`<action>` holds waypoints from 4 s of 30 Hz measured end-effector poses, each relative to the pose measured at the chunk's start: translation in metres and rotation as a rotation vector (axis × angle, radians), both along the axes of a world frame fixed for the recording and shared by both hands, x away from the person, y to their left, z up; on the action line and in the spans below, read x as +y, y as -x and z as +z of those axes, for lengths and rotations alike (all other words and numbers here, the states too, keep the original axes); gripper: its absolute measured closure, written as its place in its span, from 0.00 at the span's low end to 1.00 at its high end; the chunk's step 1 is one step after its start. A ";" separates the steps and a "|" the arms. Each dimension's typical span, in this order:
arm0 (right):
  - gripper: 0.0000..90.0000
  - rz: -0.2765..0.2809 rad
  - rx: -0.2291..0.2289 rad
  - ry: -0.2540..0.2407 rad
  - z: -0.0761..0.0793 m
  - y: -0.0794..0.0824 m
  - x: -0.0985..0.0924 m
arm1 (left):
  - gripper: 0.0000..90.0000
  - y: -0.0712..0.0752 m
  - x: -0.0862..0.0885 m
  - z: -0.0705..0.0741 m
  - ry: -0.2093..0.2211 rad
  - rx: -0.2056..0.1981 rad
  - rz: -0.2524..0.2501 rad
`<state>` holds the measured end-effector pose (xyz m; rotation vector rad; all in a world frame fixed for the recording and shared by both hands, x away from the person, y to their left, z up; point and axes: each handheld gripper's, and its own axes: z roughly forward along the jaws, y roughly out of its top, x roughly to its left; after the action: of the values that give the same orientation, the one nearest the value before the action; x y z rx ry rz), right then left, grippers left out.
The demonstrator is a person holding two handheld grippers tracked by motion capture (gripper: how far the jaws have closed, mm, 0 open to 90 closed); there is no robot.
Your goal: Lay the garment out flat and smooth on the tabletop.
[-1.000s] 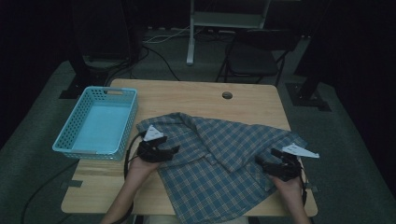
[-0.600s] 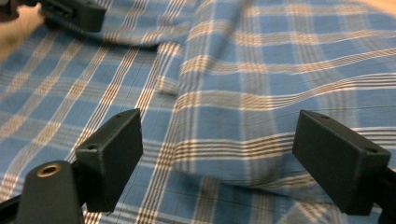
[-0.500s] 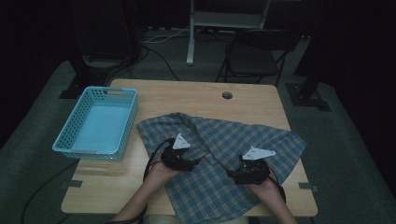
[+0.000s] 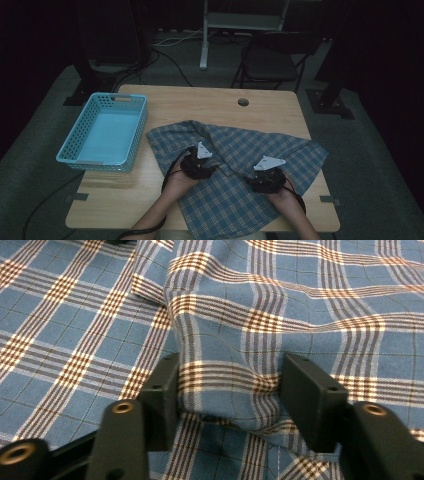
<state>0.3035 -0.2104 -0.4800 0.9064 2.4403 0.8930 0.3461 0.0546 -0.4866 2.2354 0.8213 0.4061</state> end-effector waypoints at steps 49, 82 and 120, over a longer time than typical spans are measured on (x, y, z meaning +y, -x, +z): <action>0.89 -0.390 -0.085 -0.055 0.081 -0.081 -0.093 | 0.92 0.046 0.053 0.000 0.006 0.016 -0.325; 0.45 -0.588 0.154 -0.053 0.037 -0.124 -0.157 | 0.51 0.056 0.064 -0.005 0.023 -0.021 -0.241; 0.49 0.025 0.223 -0.019 0.009 0.041 -0.072 | 0.51 0.055 0.064 -0.005 0.030 -0.013 -0.237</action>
<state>0.2625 -0.2829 -0.4705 1.0335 2.6395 0.8668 0.2910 0.1188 -0.4919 2.2661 0.5433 0.2931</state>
